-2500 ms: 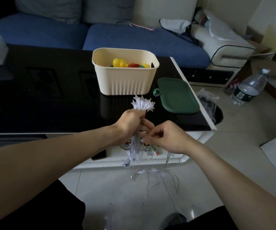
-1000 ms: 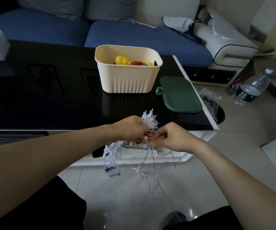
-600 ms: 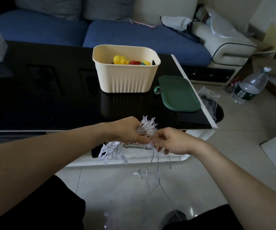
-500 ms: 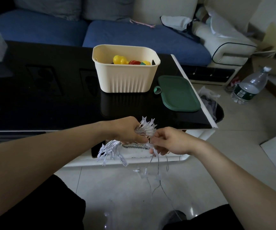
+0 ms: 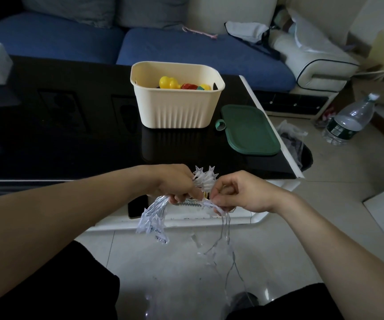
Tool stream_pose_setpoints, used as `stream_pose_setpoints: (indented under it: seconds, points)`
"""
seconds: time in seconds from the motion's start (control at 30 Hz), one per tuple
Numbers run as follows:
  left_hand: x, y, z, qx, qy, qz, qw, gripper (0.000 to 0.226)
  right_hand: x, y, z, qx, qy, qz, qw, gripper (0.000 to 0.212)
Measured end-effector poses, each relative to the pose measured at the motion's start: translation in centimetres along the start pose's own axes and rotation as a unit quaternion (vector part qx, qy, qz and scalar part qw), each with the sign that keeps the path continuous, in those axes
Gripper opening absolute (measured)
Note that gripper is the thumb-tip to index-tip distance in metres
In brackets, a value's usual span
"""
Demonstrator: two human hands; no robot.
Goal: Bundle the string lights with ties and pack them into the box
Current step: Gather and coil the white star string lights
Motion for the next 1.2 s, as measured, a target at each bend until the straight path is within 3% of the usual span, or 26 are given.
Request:
stream_pose_setpoints:
  seconds: [0.2, 0.4, 0.7, 1.2]
  points:
    - [0.0, 0.1, 0.1, 0.000, -0.002, -0.024, 1.000, 0.035, -0.1, -0.3, -0.2, 0.014, -0.002, -0.020, 1.000, 0.012]
    - [-0.1, 0.5, 0.1, -0.005, 0.004, 0.025, 1.000, 0.029, -0.3, 0.5, 0.0, 0.010, 0.011, -0.041, 0.999, 0.009]
    - [0.2, 0.3, 0.1, 0.034, 0.028, 0.054, 0.998, 0.018, -0.1, 0.7, -0.1, -0.005, 0.053, 0.040, 0.998, 0.009]
    - [0.0, 0.5, 0.1, 0.040, 0.009, 0.018, 0.999, 0.032, -0.4, 0.6, -0.3, 0.019, 0.050, 0.015, 0.998, 0.006]
Point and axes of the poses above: each hand's wrist, its own z-axis towards the middle knuckle, its own y-axis out of the palm, x = y × z, the point moved 3 cm from there along z, towards the middle knuckle, and after that the axes turned 10 degrees about y, right-handed, at the moved point
